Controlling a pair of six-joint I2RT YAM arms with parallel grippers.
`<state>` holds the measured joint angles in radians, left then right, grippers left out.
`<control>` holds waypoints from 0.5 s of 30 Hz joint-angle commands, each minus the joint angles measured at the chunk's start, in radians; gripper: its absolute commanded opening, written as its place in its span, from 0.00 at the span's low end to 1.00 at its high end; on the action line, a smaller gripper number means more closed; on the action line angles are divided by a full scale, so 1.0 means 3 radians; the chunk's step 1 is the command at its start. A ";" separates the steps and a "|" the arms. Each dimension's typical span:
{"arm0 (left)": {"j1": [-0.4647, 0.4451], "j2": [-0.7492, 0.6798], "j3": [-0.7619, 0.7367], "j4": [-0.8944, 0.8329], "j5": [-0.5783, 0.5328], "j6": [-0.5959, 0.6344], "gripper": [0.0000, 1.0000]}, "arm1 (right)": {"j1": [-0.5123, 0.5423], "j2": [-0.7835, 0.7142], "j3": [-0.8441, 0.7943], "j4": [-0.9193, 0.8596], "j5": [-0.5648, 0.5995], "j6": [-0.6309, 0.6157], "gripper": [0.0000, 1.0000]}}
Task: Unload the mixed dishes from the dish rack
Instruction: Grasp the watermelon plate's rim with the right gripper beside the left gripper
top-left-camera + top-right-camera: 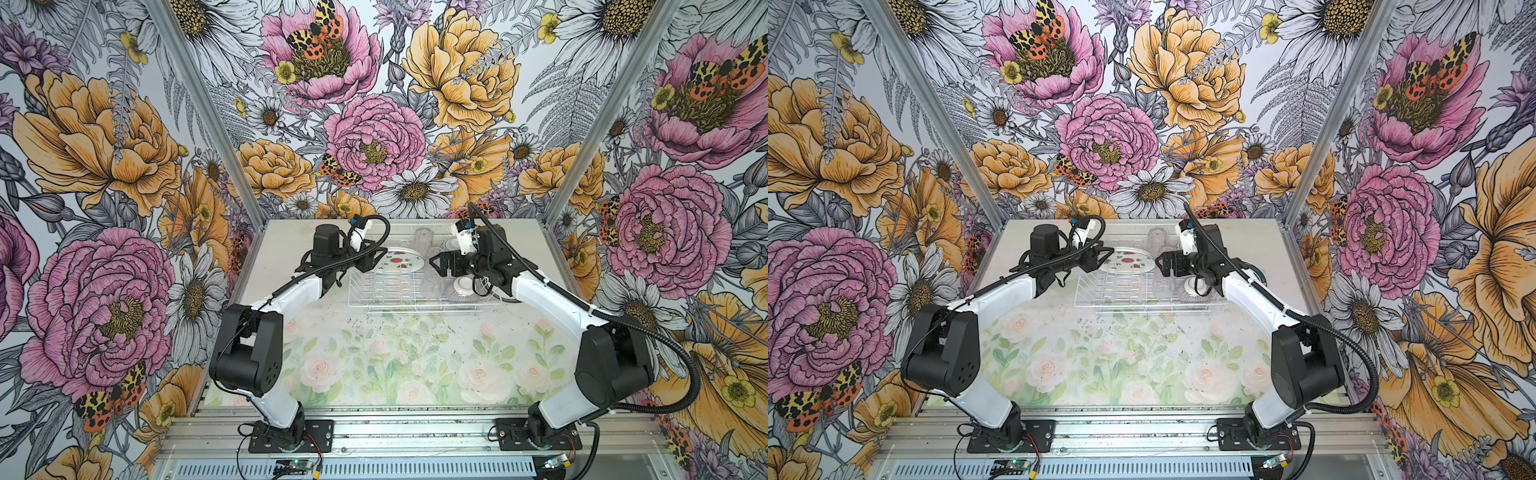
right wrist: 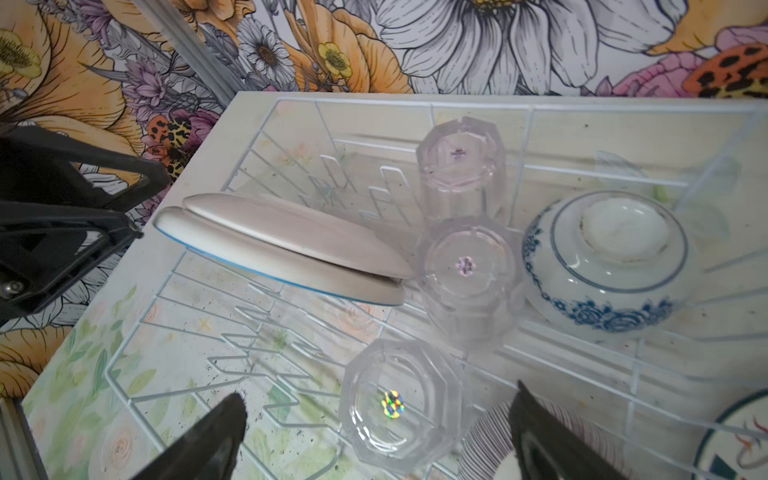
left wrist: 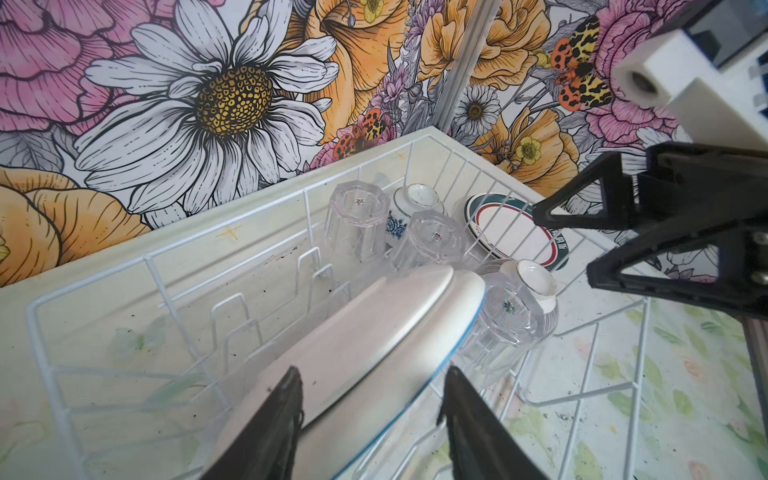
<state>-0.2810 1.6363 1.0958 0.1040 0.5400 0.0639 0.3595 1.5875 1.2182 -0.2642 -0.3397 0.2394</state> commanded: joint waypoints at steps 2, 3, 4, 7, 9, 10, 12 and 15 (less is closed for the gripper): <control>-0.0106 -0.0114 -0.0043 -0.0191 -0.0384 -0.0040 0.65 | 0.0071 0.0228 0.0350 0.0019 -0.0127 -0.0403 0.94; -0.0119 -0.0121 -0.0048 -0.0190 -0.0395 -0.0079 0.67 | 0.0083 0.0295 0.0456 0.0017 -0.0184 -0.0471 0.93; -0.0139 -0.0130 -0.0058 -0.0188 -0.0425 -0.0125 0.71 | 0.0099 0.0358 0.0549 0.0000 -0.0214 -0.0550 0.93; -0.0157 -0.0170 -0.0105 -0.0151 -0.0578 -0.0329 0.93 | 0.0132 0.0538 0.0796 -0.0067 -0.0291 -0.0773 0.91; -0.0158 -0.0247 -0.0195 -0.0063 -0.0722 -0.0517 0.99 | 0.0132 0.0619 0.0890 -0.0090 -0.0332 -0.0855 0.88; -0.0150 -0.0308 -0.0260 -0.0028 -0.0810 -0.0611 0.99 | 0.0136 0.0652 0.0918 -0.0091 -0.0340 -0.0896 0.86; -0.0129 -0.0451 -0.0381 0.0025 -0.0962 -0.0773 0.99 | 0.0137 0.0710 0.0964 -0.0103 -0.0403 -0.0970 0.82; -0.0068 -0.0677 -0.0597 0.0156 -0.1035 -0.0996 0.99 | 0.0171 0.0789 0.1045 -0.0171 -0.0483 -0.1114 0.78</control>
<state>-0.3183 1.5009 0.9543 0.0834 0.3035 -0.1364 0.3977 1.8030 1.4895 -0.2878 -0.4438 -0.0181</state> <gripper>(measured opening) 0.985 0.782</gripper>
